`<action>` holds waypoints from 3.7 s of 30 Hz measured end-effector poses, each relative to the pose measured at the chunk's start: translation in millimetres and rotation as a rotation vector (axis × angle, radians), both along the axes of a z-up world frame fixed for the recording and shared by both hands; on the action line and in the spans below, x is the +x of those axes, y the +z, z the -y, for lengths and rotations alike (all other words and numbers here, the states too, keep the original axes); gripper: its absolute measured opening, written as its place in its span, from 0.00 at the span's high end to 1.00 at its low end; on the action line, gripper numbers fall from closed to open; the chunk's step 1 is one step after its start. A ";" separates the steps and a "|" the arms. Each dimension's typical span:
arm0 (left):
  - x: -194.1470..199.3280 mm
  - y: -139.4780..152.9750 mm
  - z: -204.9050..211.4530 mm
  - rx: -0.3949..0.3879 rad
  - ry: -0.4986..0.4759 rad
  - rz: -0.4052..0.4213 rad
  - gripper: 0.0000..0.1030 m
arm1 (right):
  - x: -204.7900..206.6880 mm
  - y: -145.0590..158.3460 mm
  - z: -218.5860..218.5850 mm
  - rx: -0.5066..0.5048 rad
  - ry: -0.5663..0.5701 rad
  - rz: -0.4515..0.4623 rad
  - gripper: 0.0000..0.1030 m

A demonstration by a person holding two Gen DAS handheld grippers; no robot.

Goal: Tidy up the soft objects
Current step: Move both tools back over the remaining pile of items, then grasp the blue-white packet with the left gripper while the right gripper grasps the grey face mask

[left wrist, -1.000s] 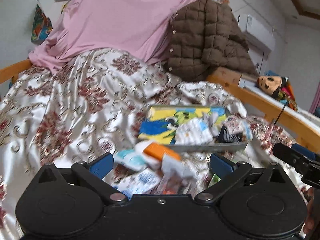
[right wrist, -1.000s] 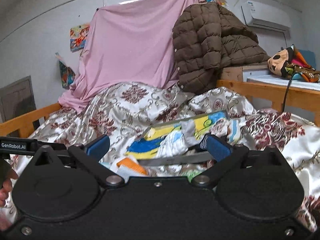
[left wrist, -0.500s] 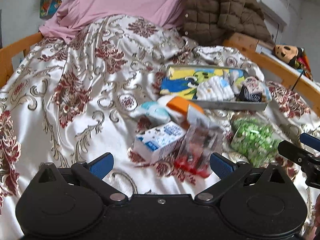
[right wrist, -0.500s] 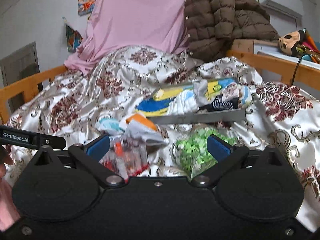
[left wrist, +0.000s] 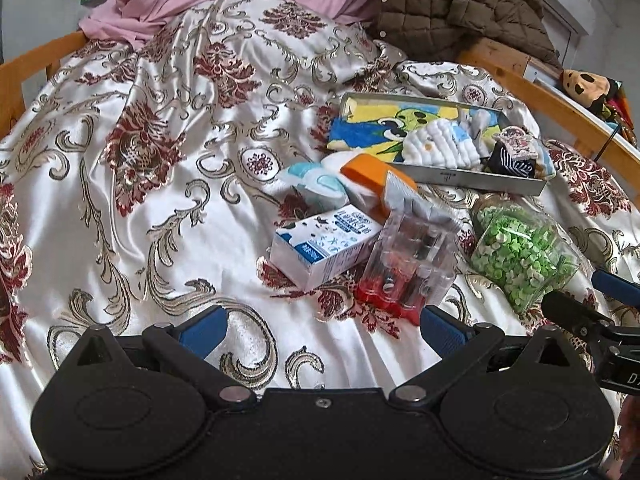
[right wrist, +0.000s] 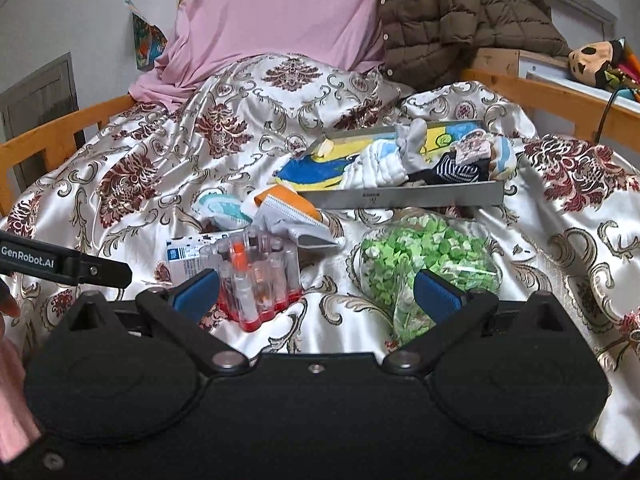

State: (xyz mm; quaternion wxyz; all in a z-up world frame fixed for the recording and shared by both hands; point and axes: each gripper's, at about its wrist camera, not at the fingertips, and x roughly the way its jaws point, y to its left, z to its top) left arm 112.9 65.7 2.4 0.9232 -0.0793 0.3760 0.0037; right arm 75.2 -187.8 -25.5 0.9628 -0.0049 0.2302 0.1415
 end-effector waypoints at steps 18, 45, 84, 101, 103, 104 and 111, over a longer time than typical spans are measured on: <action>11.1 -16.1 -2.9 -0.019 0.048 -0.128 0.01 | 14.0 -27.1 -27.9 -0.075 0.135 -0.098 0.01; 58.7 -20.6 -32.4 -0.152 0.126 -0.112 0.01 | 84.5 -25.9 -34.4 -0.003 0.111 -0.077 0.01; 173.4 -62.8 -69.0 -0.426 0.035 0.028 0.41 | 231.7 -47.5 -76.0 0.097 0.078 -0.267 0.57; 162.0 -45.4 -52.8 -0.337 -0.050 0.099 0.88 | 219.4 -46.9 -75.6 0.107 0.082 -0.270 0.96; 159.0 -42.1 -51.5 -0.332 -0.052 0.107 0.89 | 215.8 -44.0 -74.1 0.107 0.077 -0.257 0.97; 157.5 -39.9 -51.3 -0.335 -0.052 0.111 0.90 | 214.0 -41.7 -72.7 0.107 0.074 -0.250 0.97; 140.0 -18.3 -45.4 -0.308 -0.075 0.185 0.91 | 200.0 -17.0 -57.9 0.143 0.065 -0.183 0.98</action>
